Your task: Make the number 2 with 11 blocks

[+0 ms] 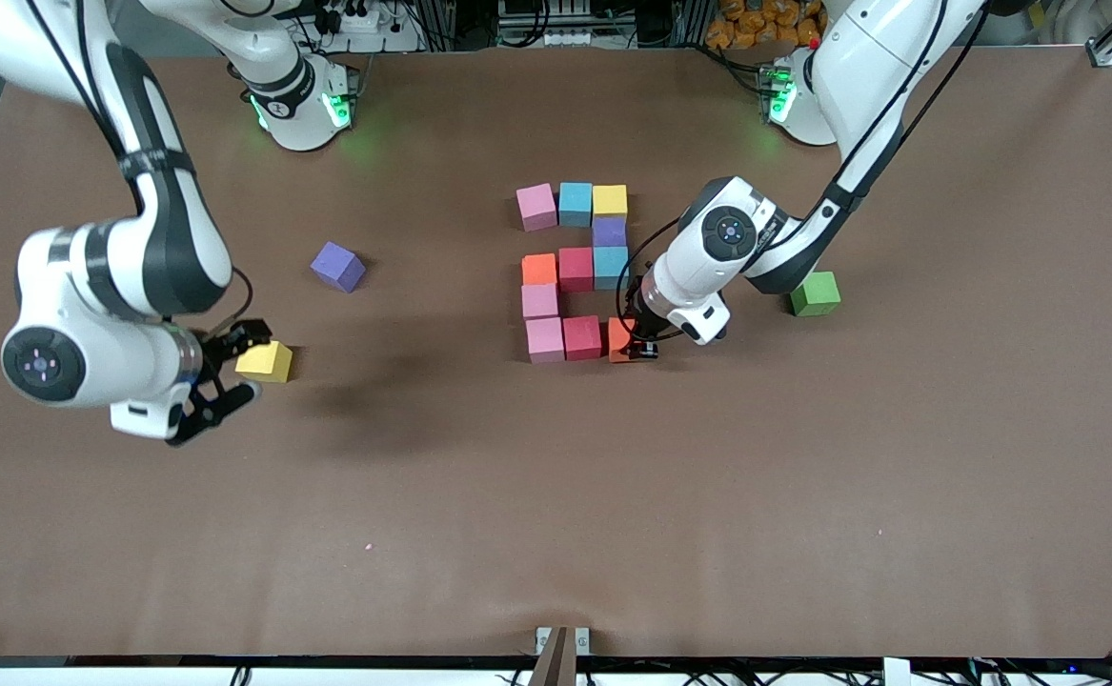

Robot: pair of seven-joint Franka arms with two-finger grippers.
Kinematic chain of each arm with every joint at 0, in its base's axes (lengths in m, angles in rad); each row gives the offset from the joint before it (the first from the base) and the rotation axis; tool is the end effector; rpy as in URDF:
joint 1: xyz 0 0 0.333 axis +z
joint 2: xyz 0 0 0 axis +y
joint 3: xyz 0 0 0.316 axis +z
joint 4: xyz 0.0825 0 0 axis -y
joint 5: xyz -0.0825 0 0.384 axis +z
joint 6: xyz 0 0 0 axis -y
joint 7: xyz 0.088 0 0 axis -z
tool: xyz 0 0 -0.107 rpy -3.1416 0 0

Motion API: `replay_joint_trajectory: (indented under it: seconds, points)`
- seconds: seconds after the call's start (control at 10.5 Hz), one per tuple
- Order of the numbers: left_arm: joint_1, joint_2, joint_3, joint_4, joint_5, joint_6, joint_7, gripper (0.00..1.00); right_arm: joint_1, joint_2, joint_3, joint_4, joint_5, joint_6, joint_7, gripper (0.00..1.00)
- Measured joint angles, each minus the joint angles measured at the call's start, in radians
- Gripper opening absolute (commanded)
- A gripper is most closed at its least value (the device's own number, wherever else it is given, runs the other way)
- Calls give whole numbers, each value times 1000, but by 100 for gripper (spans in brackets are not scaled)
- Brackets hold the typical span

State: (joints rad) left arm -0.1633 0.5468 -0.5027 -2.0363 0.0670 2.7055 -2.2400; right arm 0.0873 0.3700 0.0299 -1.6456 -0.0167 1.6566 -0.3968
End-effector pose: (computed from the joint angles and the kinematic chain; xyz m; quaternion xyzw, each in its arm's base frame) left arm 0.4900 -0.3748 0.2216 0.6887 0.7108 -0.0940 0.1076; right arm 0.6143 0.0689 0.3760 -0.9511 -0.2522 0.1771 0.0223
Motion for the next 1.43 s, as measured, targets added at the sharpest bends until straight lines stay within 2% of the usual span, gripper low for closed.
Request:
replay_joint_trajectory:
  seconds: [0.19, 0.48, 0.76, 1.14, 1.24, 1.33, 1.43]
  points:
    - [-5, 5, 0, -4, 0, 10, -2, 25, 1, -113, 2, -137, 0, 3, 58, 100]
    - [-6, 11, 0, -7, 0, 18, -6, 25, 13, -233, 13, -247, 0, 12, 158, 100]
    - [-8, 15, 0, -8, 0, 22, -8, 27, 1, -289, 5, -274, -1, 81, 250, 100]
    - [-24, 33, 0, -7, 0, 41, -11, 29, -15, -344, -7, -275, -1, 190, 274, 100]
    - [-28, 34, -1, -7, 0, 42, -12, 35, -16, -364, -23, -274, -1, 192, 275, 100]
    - [-30, 34, -1, -7, 0, 42, -13, 62, -16, -381, -44, -265, -1, 180, 275, 100]
    - [-32, 34, -1, -6, 0, 42, -13, 100, -17, -392, -62, -236, -1, 142, 275, 100]
